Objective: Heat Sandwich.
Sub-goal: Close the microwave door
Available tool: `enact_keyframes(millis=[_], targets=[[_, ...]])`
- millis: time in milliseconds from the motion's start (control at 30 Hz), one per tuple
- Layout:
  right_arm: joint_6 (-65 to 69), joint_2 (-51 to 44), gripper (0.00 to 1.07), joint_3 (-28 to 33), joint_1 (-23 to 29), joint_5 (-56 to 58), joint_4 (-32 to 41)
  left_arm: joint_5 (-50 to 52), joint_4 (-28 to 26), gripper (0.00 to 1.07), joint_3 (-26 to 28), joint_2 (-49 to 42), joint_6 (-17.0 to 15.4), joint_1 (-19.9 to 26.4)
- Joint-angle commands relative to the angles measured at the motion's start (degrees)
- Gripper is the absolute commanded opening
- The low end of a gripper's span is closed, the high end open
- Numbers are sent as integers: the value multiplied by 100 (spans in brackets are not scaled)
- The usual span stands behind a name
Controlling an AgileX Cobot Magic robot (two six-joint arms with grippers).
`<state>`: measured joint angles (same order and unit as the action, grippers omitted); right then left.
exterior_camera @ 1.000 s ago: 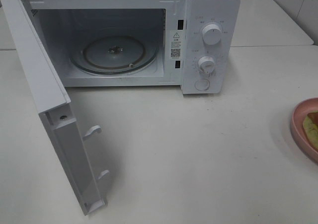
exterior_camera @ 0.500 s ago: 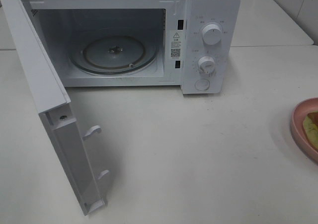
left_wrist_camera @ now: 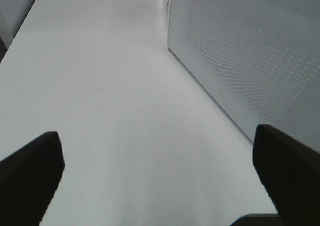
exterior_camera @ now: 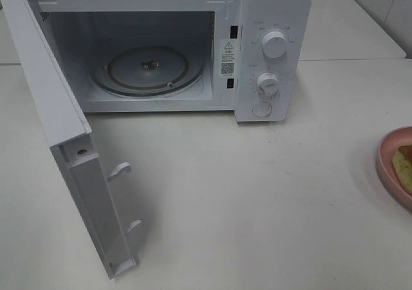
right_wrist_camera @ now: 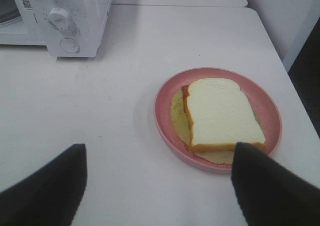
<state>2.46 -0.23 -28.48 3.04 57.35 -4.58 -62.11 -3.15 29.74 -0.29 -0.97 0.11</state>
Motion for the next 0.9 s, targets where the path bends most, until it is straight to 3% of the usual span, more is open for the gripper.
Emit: enact_keyframes(millis=[33, 333, 500, 600, 633, 667, 733, 767, 800, 900], targets=[[-46, -160, 76, 0, -40, -29, 6, 86, -17, 98, -17, -92, -11, 23], [-46, -160, 76, 0, -40, -29, 6, 189, -57, 95, 74, 40, -57, 23], [-40, -160, 76, 0, -40, -29, 6, 642, -57, 86, 160, 458, -34, 23], [-40, -160, 76, 0, -40, -29, 6, 1008, -57, 71, 160, 894, -34, 23], [-40, -160, 76, 0, -40, -29, 6, 1203, -57, 60, 160, 1140, -34, 23], [-40, -160, 76, 0, -40, -29, 6, 1203, -57, 60, 160, 1140, -34, 23], [-40, -160, 76, 0, -40, -29, 6, 1364, -74, 47, 160, 1432, -34, 23], [-40, -160, 76, 0, -40, -29, 6, 1541, -74, 32, 160, 1725, -34, 23], [-40, -160, 76, 0, -40, -29, 6, 1541, -74, 32, 160, 1725, -34, 23], [-40, -160, 76, 0, -40, -29, 6, 1851, -74, 17, 138, 2149, -34, 23]])
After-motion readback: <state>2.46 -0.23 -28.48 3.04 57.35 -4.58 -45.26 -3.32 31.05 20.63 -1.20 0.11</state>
